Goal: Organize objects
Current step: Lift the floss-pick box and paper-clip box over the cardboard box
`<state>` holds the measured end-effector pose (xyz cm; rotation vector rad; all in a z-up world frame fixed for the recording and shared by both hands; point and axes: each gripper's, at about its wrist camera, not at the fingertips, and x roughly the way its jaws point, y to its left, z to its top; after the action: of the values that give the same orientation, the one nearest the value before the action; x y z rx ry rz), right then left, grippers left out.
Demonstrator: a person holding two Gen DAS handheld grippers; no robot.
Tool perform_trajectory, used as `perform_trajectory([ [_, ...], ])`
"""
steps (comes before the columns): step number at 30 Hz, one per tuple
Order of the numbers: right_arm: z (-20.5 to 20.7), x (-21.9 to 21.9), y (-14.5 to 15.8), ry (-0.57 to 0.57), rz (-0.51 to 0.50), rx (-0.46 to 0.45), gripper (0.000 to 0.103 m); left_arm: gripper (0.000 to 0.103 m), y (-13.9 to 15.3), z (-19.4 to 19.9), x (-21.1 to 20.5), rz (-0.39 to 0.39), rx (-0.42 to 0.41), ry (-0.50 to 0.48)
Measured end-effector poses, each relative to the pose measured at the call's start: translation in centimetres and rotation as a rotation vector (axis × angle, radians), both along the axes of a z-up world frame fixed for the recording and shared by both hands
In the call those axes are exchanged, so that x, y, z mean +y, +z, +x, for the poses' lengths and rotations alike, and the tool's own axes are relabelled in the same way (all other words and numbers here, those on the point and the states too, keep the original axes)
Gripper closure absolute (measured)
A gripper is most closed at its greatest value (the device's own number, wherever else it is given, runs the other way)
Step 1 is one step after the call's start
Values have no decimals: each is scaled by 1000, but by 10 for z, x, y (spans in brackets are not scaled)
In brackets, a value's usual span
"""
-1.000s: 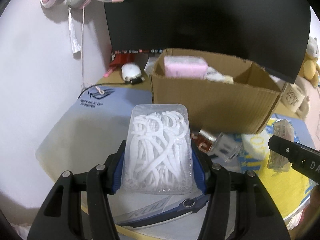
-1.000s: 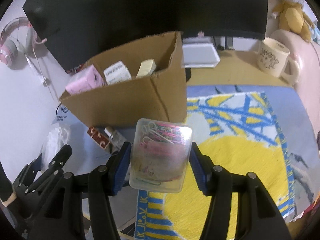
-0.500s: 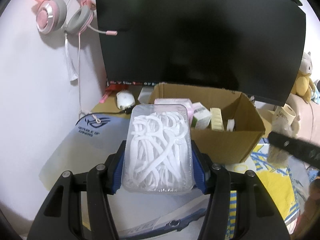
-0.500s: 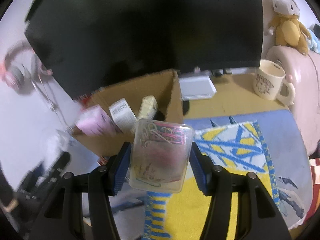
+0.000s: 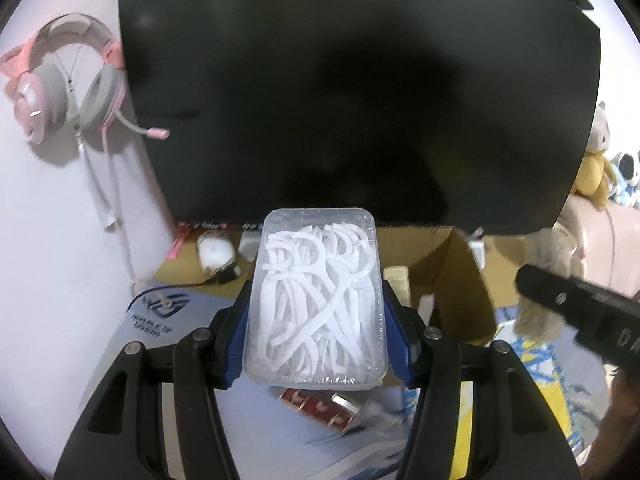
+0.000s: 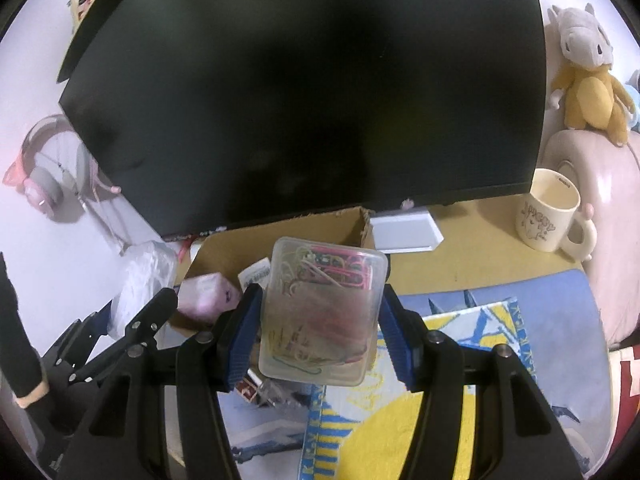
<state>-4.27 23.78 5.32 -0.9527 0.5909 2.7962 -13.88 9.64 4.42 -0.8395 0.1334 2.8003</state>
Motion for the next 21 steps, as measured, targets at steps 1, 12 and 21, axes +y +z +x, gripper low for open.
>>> perform_trajectory([
  [1,-4,1,-1,7,-11,-6,41,47,2,-2,1,8,3,-4],
  [12,-24,13,-3,6,-40,37,41,47,-12,-22,9,22,12,-26],
  [21,-43,22,-18,-17,-60,26,41,47,-31,-32,27,-15,-5,-81],
])
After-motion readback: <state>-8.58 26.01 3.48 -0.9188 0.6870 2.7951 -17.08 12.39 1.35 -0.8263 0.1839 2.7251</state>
